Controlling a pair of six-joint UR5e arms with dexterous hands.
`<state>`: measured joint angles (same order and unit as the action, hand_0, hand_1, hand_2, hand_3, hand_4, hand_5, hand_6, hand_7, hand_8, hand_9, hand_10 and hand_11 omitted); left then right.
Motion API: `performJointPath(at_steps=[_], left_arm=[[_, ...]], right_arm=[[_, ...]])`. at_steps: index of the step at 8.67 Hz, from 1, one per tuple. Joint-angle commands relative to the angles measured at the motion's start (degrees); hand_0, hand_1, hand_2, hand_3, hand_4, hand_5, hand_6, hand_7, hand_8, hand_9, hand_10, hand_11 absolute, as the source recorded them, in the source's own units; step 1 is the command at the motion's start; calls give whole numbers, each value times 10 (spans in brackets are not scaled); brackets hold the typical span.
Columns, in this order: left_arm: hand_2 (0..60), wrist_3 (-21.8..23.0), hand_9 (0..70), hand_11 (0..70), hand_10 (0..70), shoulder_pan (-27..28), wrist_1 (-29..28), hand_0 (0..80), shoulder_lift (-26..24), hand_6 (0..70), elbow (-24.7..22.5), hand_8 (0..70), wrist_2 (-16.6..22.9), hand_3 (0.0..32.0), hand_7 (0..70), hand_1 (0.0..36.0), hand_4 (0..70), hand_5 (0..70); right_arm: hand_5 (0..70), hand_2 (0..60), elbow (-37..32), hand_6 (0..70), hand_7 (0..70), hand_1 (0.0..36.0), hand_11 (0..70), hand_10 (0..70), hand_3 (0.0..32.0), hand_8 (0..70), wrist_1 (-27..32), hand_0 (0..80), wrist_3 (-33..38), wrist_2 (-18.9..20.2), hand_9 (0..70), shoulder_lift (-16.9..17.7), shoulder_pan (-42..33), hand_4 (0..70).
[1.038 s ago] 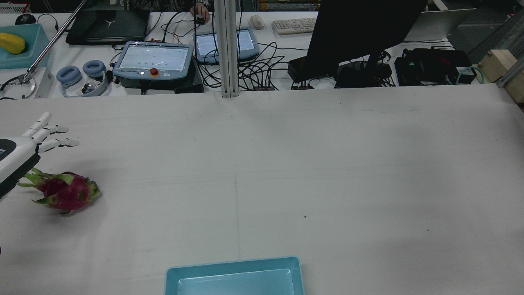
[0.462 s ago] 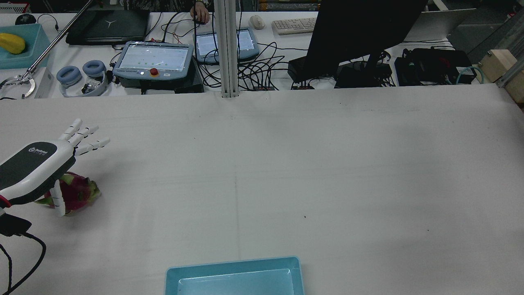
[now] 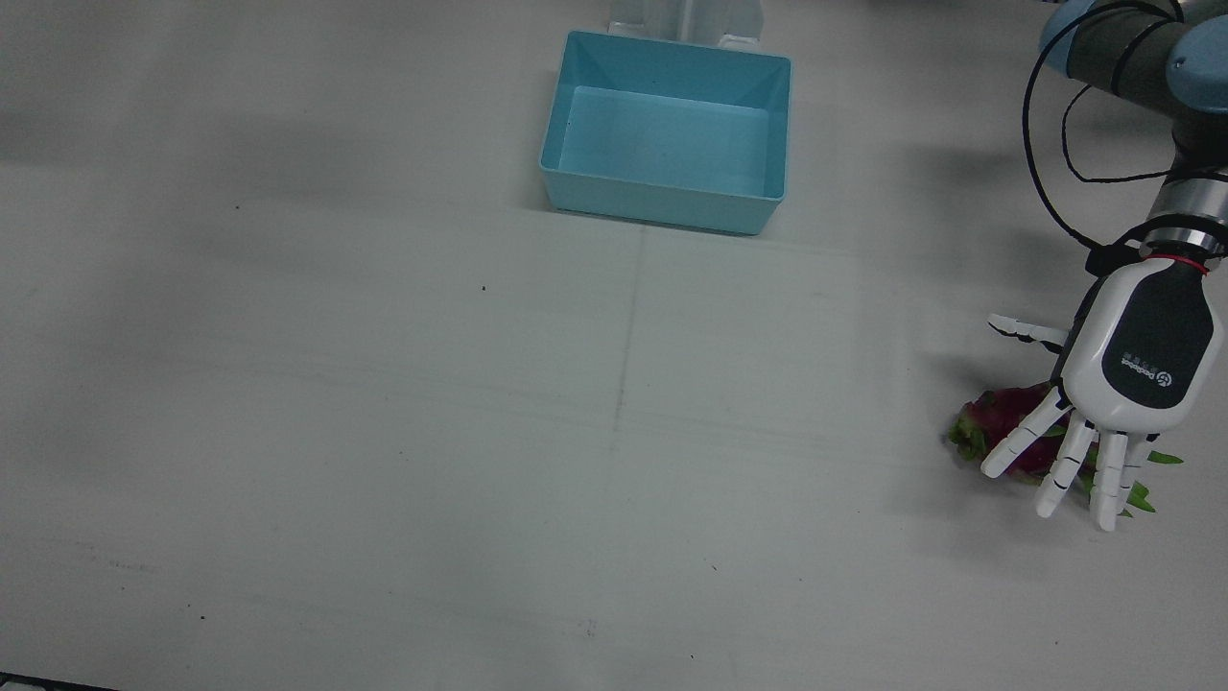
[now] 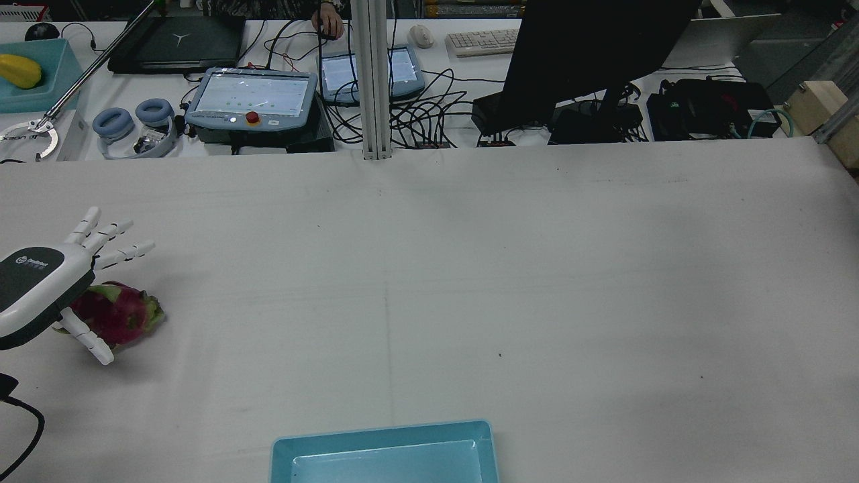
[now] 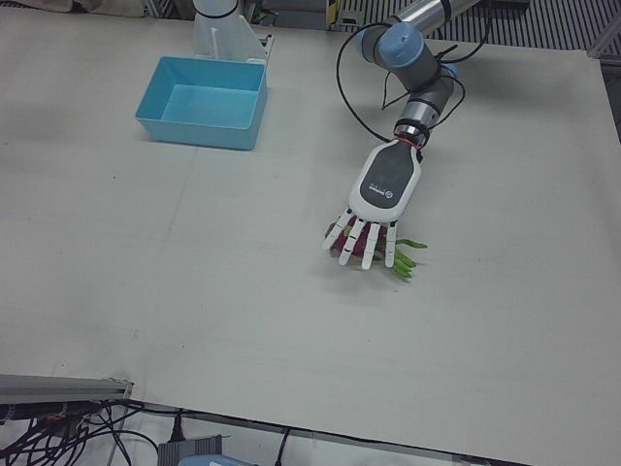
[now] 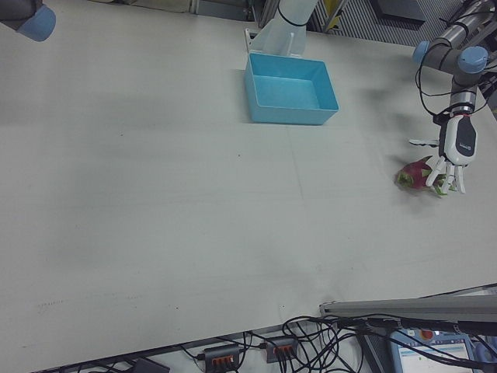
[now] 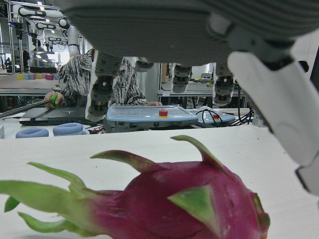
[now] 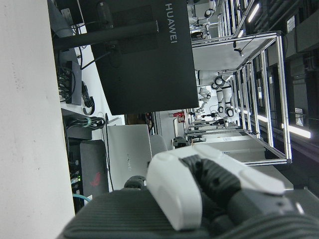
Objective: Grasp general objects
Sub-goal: 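Close the left hand's fingers around the dragon fruit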
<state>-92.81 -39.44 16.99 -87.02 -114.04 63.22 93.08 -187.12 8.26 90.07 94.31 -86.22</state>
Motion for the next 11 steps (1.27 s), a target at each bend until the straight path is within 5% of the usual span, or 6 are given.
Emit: performJointPath(at_steps=[1, 4, 5, 9, 11], left_arm=[[600, -1, 30, 0, 0, 7, -13, 800, -8, 0, 27, 0, -1, 160, 223, 360, 15, 0], [600, -1, 32, 0, 0, 8, 15, 800, -56, 0, 29, 0, -1, 140, 231, 360, 52, 0], [600, -1, 39, 0, 0, 9, 25, 800, -70, 0, 29, 0, -3, 114, 265, 360, 62, 49], [600, -17, 35, 0, 0, 9, 30, 800, -79, 0, 45, 0, -3, 156, 246, 360, 46, 0], [600, -26, 30, 0, 0, 10, 33, 670, -76, 0, 45, 0, -2, 172, 221, 360, 20, 0]], right_arm=[[0, 0, 0, 0, 0, 0, 0, 0, 0, 0, 0, 0, 0, 0, 0, 0, 0, 0], [0, 0, 0, 0, 0, 0, 0, 0, 0, 0, 0, 0, 0, 0, 0, 0, 0, 0], [0, 0, 0, 0, 0, 0, 0, 0, 0, 0, 0, 0, 0, 0, 0, 0, 0, 0], [0, 0, 0, 0, 0, 0, 0, 0, 0, 0, 0, 0, 0, 0, 0, 1, 0, 0], [0, 0, 0, 0, 0, 0, 0, 0, 0, 0, 0, 0, 0, 0, 0, 0, 0, 0]])
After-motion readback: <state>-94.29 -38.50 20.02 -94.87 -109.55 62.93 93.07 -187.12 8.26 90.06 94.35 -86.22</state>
